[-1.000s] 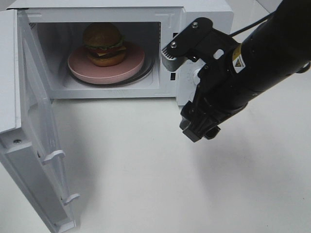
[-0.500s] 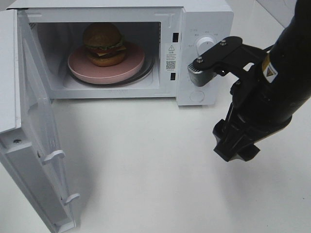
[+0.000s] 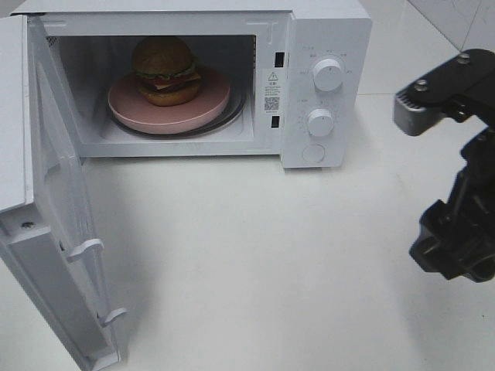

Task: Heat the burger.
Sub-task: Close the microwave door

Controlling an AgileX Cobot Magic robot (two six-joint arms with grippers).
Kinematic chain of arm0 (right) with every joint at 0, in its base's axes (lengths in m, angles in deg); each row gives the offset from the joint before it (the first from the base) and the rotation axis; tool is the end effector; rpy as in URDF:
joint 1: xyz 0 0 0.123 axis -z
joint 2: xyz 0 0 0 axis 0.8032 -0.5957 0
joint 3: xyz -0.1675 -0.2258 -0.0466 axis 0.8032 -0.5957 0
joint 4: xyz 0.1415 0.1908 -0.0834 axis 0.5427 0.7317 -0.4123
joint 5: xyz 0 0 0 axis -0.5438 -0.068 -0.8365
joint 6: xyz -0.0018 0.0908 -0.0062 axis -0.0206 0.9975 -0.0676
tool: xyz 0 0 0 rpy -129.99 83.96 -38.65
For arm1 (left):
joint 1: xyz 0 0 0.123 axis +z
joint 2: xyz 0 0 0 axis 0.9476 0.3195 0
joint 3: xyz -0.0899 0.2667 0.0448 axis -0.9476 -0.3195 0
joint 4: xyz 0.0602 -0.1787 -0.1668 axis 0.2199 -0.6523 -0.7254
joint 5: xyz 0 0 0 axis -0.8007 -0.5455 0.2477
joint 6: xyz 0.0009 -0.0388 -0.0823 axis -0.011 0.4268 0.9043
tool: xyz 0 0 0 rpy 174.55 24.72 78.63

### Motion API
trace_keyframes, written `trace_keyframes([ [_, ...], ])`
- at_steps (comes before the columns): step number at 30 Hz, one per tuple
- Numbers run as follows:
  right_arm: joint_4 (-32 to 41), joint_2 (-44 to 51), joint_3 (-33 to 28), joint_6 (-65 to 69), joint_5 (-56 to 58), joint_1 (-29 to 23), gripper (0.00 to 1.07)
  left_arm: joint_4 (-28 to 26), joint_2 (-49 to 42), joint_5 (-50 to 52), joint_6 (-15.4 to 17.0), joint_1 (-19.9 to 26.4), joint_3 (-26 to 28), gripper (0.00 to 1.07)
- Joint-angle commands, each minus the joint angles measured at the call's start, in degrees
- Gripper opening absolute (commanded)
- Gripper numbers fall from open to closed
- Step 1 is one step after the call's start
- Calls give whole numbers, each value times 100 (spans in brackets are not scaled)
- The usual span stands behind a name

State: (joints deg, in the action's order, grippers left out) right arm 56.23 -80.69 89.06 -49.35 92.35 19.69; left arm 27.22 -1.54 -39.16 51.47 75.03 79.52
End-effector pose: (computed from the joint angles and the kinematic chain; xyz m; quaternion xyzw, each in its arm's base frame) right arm 0.1667 0.0961 0.2625 -0.2993 0.9291 -0.0129 0.2168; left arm -0.0069 0.0079 0.2823 -0.0609 0.8404 0.0502 0.5362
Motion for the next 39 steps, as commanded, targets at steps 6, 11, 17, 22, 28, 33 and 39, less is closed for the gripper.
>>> trace_keyframes([
  [6,533,859,-315,52,17,1203,74,11,-103,23,6,11,-29,100],
  [11,625,1862,-636,201,-92,2114,74,11,-103,23,6,11,-29,100],
  [17,567,3077,-1071,458,143,2452,74,11,-103,23,6,11,-29,100],
  [22,487,3718,-1175,791,424,2452,74,11,-103,23,6,11,-29,100],
  [28,476,4773,-1197,796,521,2452,74,11,-103,23,6,11,-29,100],
  [33,470,5409,-1352,796,710,2452,74,11,-103,23,6,11,-29,100],
  [39,470,5942,-1346,796,710,2452,74,11,-103,23,6,11,-29,100],
])
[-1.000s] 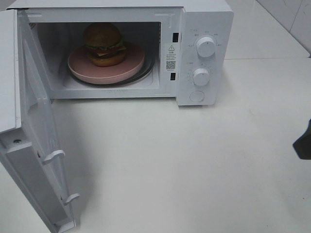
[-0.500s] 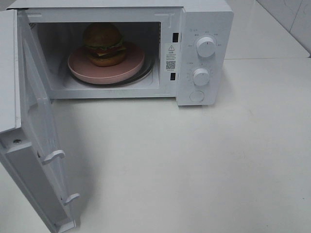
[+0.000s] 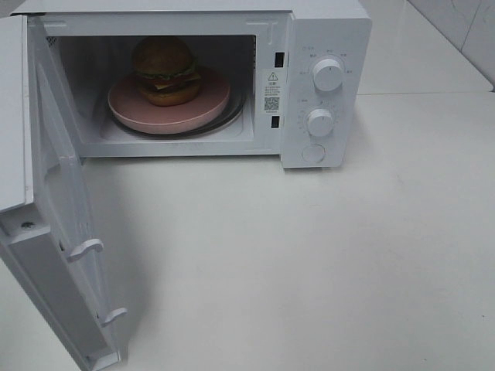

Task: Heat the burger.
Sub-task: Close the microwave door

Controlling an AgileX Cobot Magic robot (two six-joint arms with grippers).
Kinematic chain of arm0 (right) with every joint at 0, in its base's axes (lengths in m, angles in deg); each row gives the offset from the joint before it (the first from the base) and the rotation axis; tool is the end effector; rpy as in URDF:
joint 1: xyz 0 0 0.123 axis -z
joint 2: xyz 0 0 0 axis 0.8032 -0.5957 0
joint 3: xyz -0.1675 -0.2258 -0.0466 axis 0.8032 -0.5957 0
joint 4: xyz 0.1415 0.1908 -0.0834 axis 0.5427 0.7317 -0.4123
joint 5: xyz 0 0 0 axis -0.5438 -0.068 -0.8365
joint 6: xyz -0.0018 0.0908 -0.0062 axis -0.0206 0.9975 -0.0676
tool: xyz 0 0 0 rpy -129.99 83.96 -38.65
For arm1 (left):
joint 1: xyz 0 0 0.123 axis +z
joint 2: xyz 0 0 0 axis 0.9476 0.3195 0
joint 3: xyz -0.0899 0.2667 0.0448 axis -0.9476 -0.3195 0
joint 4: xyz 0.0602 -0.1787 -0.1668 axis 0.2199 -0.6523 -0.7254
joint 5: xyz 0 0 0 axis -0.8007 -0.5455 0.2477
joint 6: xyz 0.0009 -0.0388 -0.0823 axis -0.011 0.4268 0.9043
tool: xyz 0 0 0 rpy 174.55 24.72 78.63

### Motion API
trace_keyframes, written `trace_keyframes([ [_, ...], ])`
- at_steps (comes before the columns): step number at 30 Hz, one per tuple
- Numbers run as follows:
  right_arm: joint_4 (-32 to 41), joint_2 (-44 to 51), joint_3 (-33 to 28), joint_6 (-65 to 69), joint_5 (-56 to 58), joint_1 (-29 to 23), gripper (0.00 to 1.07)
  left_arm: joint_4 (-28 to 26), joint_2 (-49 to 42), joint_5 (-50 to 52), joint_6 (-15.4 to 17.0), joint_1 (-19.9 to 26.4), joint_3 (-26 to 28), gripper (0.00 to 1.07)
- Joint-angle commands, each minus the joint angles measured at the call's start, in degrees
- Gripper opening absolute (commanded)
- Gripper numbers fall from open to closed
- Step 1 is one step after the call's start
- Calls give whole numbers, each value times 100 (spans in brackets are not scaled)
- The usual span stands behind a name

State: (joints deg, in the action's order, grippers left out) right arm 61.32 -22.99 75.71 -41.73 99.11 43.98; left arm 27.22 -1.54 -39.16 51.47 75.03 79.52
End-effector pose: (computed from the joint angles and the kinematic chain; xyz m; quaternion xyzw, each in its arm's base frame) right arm 0.0136 -0.0049 0.2844 0.0070 0.8608 0.0424 0.5071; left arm -0.0069 0.0079 0.2823 -0.0609 0.8404 0.0502 0.5362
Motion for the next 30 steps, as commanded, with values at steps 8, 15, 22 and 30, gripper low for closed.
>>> trace_keyframes([
  [8,-40,756,-11,-6,34,23,74,11,-109,23,6,11,-29,100],
  [15,-46,756,-11,-6,34,23,74,11,-120,23,6,11,-34,100],
  [22,-40,751,-11,-6,29,23,74,11,-120,23,6,11,-34,100],
  [30,-40,751,-11,-6,29,23,74,11,-120,23,6,11,-34,100],
])
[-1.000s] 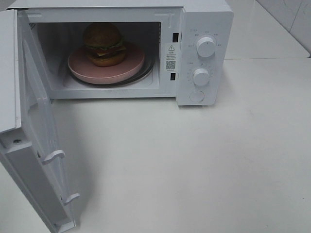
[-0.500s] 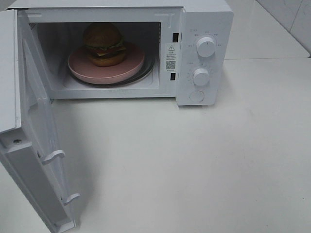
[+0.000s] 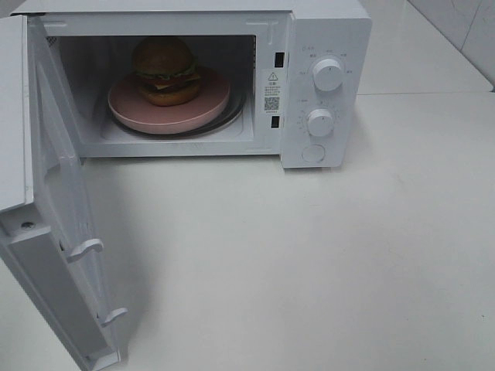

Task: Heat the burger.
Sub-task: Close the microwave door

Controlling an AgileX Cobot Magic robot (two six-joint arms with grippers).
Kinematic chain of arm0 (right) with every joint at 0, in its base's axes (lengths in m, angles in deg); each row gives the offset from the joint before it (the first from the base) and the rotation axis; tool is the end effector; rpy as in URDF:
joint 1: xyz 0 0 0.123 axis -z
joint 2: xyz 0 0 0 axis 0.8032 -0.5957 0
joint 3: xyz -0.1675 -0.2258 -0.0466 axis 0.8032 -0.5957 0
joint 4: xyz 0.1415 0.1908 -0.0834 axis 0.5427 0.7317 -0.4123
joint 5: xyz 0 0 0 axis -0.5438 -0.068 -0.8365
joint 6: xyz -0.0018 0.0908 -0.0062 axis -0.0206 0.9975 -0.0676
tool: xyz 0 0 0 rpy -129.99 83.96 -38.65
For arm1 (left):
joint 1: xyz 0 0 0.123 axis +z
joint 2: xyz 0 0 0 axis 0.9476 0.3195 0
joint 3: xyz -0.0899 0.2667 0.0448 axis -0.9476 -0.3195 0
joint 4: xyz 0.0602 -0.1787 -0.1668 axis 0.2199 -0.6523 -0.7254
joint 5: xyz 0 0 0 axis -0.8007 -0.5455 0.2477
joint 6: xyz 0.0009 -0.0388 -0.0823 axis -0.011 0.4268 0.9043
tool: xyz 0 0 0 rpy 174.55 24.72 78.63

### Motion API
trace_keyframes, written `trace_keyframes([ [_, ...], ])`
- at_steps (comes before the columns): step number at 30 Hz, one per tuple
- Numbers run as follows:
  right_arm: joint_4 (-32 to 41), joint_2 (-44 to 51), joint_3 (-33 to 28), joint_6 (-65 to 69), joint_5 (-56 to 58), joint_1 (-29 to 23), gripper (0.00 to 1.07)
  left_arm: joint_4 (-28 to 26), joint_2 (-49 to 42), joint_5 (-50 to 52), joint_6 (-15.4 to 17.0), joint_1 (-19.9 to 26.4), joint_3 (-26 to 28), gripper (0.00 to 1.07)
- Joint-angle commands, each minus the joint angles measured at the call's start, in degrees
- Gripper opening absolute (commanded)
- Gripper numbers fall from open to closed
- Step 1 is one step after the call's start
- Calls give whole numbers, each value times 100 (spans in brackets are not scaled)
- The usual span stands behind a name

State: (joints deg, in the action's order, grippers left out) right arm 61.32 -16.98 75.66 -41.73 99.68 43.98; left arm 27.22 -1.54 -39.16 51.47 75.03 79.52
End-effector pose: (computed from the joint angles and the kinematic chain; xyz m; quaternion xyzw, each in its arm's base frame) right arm -0.0034 -0.0078 0.2838 0.0094 0.8360 0.0494 0.5464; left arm -0.0069 0.0079 0.2823 -0.0609 0.8404 0.0502 0.5362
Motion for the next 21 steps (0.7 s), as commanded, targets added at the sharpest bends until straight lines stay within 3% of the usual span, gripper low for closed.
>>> trace_keyframes([
  [1,-40,149,-6,-6,-29,23,74,11,-120,23,6,11,-34,100],
  [21,-40,149,-6,-6,-29,23,73,6,-120,23,6,11,-34,100],
])
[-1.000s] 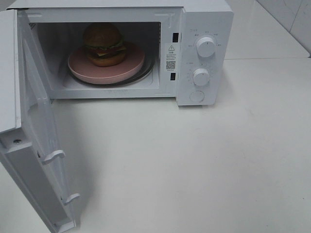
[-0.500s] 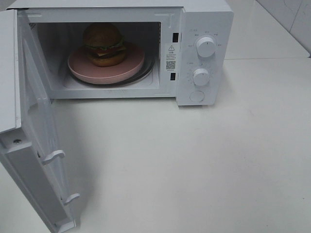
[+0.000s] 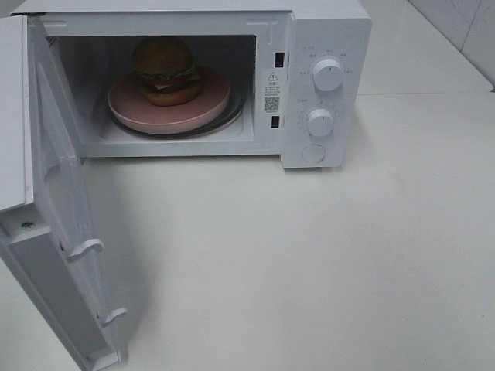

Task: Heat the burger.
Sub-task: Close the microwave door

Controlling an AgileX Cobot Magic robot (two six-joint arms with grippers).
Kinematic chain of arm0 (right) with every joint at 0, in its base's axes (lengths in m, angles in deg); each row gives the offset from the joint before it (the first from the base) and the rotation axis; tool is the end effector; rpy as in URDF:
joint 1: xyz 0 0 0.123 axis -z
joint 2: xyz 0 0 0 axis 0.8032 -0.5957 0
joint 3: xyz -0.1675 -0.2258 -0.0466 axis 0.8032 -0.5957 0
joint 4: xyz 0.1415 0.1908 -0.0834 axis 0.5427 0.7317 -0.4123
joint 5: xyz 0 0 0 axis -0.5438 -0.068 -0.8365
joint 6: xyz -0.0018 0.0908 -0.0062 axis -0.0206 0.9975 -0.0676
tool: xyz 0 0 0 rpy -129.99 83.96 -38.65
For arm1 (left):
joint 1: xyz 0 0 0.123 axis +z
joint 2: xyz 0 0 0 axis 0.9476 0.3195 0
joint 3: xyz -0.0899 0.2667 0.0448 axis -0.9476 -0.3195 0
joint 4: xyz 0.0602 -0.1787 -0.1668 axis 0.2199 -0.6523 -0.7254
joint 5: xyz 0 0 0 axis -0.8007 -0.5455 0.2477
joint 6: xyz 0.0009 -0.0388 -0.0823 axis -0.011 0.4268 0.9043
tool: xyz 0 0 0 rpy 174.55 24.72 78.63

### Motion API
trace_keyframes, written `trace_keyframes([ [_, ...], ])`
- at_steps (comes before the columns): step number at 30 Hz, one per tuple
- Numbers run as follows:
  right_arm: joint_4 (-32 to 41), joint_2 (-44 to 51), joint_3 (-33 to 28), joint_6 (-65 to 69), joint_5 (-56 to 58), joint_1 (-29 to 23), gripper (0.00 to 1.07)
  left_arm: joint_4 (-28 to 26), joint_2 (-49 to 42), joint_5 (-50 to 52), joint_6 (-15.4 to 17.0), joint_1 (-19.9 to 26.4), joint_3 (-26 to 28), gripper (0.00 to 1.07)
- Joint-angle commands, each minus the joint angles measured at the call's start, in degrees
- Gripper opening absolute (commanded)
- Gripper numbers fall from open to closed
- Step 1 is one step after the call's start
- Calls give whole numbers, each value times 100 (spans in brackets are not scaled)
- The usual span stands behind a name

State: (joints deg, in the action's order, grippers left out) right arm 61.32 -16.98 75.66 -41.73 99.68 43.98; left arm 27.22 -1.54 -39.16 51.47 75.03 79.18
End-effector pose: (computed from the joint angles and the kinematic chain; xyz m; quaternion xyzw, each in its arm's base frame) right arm -0.0034 -0.0078 0.2838 0.0094 0.8360 0.0494 0.5464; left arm -0.0062 0.0079 0.2806 -0.0608 0.8420 0.0502 0.5337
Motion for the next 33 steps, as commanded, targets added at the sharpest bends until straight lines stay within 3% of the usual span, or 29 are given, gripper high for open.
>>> trace_keyframes([
  [1,-40,149,-6,-6,-29,23,73,6,-120,23,6,11,0,100],
  [15,-40,149,-6,-6,-29,23,73,-17,-52,92,0,11,69,99],
  [19,-40,149,-6,-6,-29,23,73,11,218,298,6,11,172,93],
  [20,-40,149,-6,-6,-29,23,73,17,390,464,6,11,172,87],
  [22,-40,149,-6,-6,-29,23,73,17,470,567,6,11,172,83],
  [23,-40,149,-6,-6,-29,23,73,17,682,808,6,11,172,71],
  [25,-40,149,-6,-6,-29,23,73,17,773,917,6,11,160,66],
  [26,-40,149,-6,-6,-29,23,73,6,1014,1157,6,11,149,52],
  [27,-40,149,-6,-6,-29,23,73,6,1014,1157,6,11,149,52],
  [28,-40,149,-6,-6,-29,23,73,6,1140,1278,6,11,149,44],
  [29,-40,149,-6,-6,-29,23,73,6,1387,1495,6,11,149,26],
  [30,-40,149,-6,-6,-29,23,73,6,1387,1495,6,11,149,26],
  [31,-40,149,-6,-6,-29,23,73,6,1633,1684,6,11,149,10],
  [32,-40,149,-6,-6,-29,23,73,-6,1765,1793,6,11,149,1],
  [33,-40,149,-6,-6,-29,23,73,-6,1765,1793,6,11,149,1],
])
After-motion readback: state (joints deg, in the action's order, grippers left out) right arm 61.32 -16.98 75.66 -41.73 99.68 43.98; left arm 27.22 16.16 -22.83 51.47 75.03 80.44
